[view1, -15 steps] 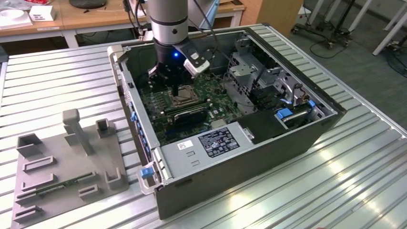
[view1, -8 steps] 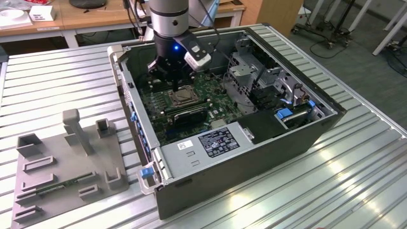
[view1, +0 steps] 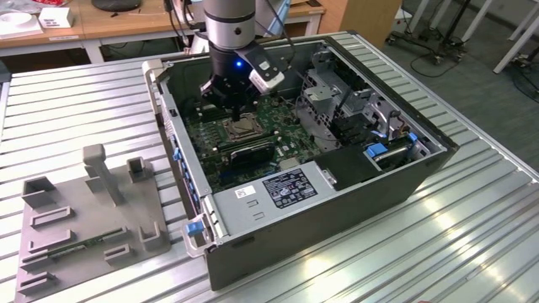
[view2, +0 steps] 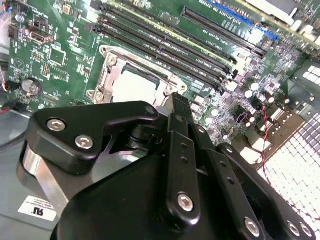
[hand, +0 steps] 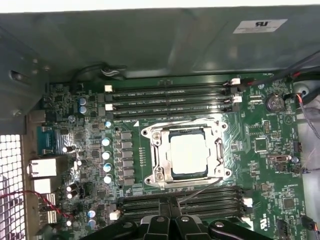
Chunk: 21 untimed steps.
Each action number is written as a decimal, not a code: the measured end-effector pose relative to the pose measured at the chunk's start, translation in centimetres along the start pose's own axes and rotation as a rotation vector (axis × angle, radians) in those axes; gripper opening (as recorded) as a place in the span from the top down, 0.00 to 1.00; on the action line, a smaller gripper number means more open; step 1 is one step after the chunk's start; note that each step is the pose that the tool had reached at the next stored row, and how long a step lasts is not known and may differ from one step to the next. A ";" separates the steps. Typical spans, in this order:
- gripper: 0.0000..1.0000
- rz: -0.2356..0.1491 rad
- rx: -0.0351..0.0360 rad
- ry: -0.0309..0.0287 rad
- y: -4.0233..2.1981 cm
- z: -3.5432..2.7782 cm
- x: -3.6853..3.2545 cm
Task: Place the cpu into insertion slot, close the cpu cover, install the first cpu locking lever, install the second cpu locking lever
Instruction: 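Install the second cpu locking lever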
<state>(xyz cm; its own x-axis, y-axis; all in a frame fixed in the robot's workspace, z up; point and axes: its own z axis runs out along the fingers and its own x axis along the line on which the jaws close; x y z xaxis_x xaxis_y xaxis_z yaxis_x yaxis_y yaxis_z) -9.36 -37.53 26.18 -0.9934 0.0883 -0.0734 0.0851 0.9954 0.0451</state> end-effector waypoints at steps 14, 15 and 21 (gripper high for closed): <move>0.89 0.000 0.0000 -0.0001 -0.60 2.12 -0.69; 0.89 0.000 0.0000 -0.0001 -0.61 2.30 -0.68; 0.89 0.000 0.0001 0.0000 -0.66 3.38 -0.57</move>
<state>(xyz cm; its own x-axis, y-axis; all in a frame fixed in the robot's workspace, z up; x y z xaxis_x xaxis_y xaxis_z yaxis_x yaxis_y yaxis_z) -8.59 -38.11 22.82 -0.9934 0.0883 -0.0735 0.0852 0.9953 0.0450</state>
